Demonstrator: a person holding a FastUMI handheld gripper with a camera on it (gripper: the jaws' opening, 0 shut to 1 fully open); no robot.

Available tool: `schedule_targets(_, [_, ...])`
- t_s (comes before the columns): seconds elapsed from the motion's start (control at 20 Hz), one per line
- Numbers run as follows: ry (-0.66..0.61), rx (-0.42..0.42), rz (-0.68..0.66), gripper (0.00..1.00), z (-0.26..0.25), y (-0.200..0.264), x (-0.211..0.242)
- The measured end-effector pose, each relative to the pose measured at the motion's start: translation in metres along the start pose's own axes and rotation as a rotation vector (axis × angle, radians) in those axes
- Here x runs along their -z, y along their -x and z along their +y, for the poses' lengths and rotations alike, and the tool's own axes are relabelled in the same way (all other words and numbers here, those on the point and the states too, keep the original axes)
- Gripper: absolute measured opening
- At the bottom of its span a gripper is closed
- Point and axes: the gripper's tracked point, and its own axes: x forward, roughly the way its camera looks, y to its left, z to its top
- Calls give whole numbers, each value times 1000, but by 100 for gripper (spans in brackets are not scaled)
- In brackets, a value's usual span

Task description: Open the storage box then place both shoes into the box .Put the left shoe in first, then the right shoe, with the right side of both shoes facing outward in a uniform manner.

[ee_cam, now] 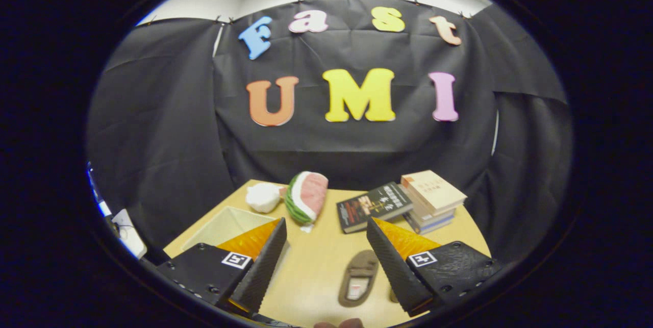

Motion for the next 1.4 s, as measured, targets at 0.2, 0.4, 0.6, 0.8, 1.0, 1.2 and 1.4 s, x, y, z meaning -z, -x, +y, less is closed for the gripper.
schedule_targets(0.2, [-55, 65, 168, 96, -57, -30, 71])
schedule_targets(0.4, [-115, 31, 332, 96, -69, -71, 132])
schedule_targets(0.6, [-124, -5, 467, 96, -67, -99, 183])
schedule_targets(0.8, [-141, -15, 553, 89, -69, -118, 211])
schedule_targets(1.0, [-187, -25, 638, 80, -66, -131, 231])
schedule_targets(1.2, [-255, -16, 707, 51, -72, -137, 241])
schedule_targets(1.4, [-331, 15, 740, 19, -77, -139, 249])
